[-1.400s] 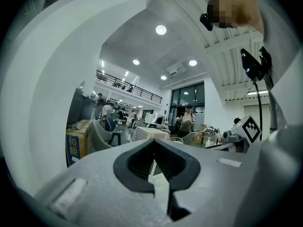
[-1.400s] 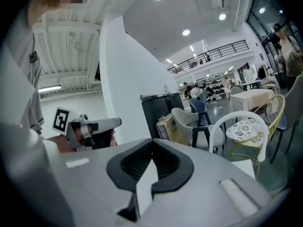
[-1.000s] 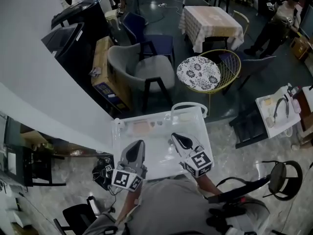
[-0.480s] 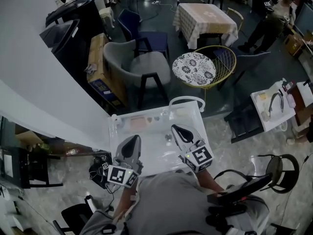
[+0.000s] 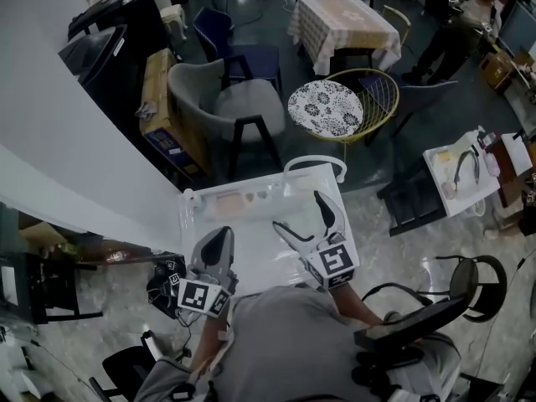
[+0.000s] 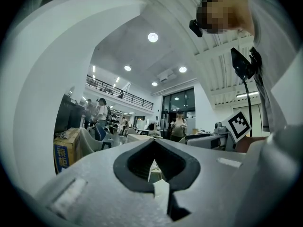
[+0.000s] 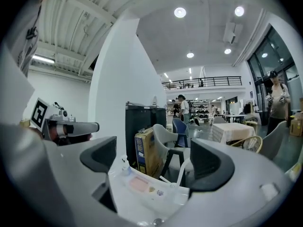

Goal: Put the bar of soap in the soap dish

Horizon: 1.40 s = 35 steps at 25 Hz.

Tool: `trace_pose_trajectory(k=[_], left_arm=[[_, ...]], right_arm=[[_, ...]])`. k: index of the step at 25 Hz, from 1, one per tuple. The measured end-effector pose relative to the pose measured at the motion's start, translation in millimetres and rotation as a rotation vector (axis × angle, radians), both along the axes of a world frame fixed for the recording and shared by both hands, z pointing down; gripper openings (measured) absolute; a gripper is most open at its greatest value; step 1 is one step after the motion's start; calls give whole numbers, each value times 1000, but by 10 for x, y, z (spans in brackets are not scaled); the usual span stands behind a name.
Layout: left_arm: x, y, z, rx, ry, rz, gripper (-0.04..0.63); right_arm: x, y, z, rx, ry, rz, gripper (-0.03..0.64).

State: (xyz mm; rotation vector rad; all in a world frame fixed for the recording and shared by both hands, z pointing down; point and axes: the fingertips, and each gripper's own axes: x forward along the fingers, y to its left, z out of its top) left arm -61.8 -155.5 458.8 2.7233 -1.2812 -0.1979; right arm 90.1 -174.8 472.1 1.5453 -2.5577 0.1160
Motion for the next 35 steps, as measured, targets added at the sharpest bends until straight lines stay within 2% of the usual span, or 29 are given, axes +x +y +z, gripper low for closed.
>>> trace_pose_trajectory(k=[3, 8, 13, 21, 25, 32, 35], left_arm=[[9, 10, 37, -11, 5, -1, -2], [37, 24, 50, -18, 14, 3, -1], [29, 39, 26, -10, 10, 9, -2], [-64, 32, -3, -3, 12, -16, -1], [-90, 46, 13, -5, 14, -25, -1], [-168, 52, 46, -14, 17, -52, 0], [-189, 59, 58, -22, 16, -61, -1]], right_arm=[[9, 4, 63, -12, 64, -21, 482], [52, -32, 224, -7, 267, -72, 482], [159, -130, 586, -10, 657, -126, 485], [401, -442, 1224, -42, 1094, -199, 485], [537, -619, 1557, -54, 1212, -210, 472], [879, -978, 2395, -117, 1362, -228, 465], [956, -1093, 2678, -139, 1407, -223, 442]])
